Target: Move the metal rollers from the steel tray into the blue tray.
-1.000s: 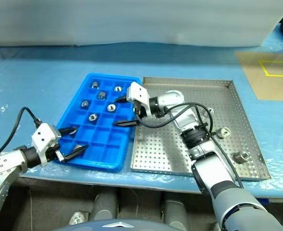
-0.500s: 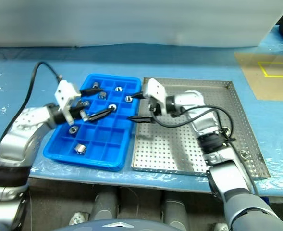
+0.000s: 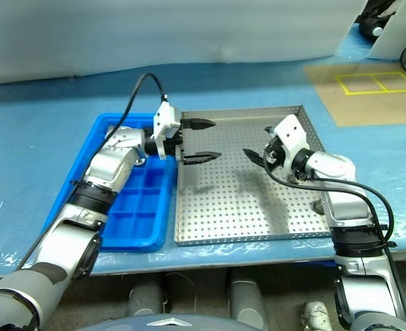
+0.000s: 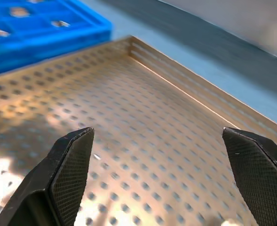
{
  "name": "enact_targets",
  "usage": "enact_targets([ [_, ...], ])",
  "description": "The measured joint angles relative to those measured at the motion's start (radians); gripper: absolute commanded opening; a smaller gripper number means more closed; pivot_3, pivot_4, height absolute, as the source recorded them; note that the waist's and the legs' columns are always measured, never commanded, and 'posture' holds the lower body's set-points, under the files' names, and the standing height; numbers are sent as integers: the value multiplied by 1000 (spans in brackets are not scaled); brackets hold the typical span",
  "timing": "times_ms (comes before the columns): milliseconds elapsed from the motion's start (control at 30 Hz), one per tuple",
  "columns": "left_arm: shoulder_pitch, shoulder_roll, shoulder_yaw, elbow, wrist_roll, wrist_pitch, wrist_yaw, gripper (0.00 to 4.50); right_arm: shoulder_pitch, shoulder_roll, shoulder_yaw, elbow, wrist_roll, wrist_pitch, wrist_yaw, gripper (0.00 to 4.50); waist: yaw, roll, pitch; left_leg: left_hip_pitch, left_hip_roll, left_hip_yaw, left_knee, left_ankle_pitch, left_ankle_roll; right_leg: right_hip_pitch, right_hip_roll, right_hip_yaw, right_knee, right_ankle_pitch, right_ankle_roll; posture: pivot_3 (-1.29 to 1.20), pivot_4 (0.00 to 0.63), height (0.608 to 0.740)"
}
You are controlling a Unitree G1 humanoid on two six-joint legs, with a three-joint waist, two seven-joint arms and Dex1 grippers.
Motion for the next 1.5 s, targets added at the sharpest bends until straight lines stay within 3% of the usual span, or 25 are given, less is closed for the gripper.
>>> enact_targets([
  [200,-2,-27,-8,36,4,-11,-31,4382,-16,42,10,148,-46,-68,-92,4500,-4,0,0,2,0,1,1,-2,4,2,0,1,0,1,0,-420,150,740],
  [667,53,-17,-10,-26,23,-9,-25,4382,-344,121,32,879,-157,-331,-267,4500,0,0,0,1,0,2,2,-4,6,2,-1,1,-1,1,-1,-357,150,740],
  [967,74,-4,-11,-51,35,-5,-10,4382,-341,132,31,932,-142,-375,-202,4500,3,1,0,1,1,2,2,-4,6,2,0,0,0,1,-1,-346,150,740],
  [1067,76,0,-11,-52,38,-4,-9,4420,-340,138,26,930,-136,-368,-185,3889,2,1,0,2,1,2,2,-4,6,2,0,-1,0,1,-1,-343,150,740],
  [1300,78,12,-11,-57,40,-2,-9,4420,-339,147,14,931,-117,-342,-183,1720,4,1,0,1,1,2,2,-4,6,2,-1,-1,-1,1,-1,-339,150,740],
  [1500,78,18,-10,-57,41,-2,-6,4420,-335,134,-15,934,-103,-325,-182,1697,7,1,0,1,1,2,2,-4,6,2,-1,-1,-2,1,-1,-341,150,740],
])
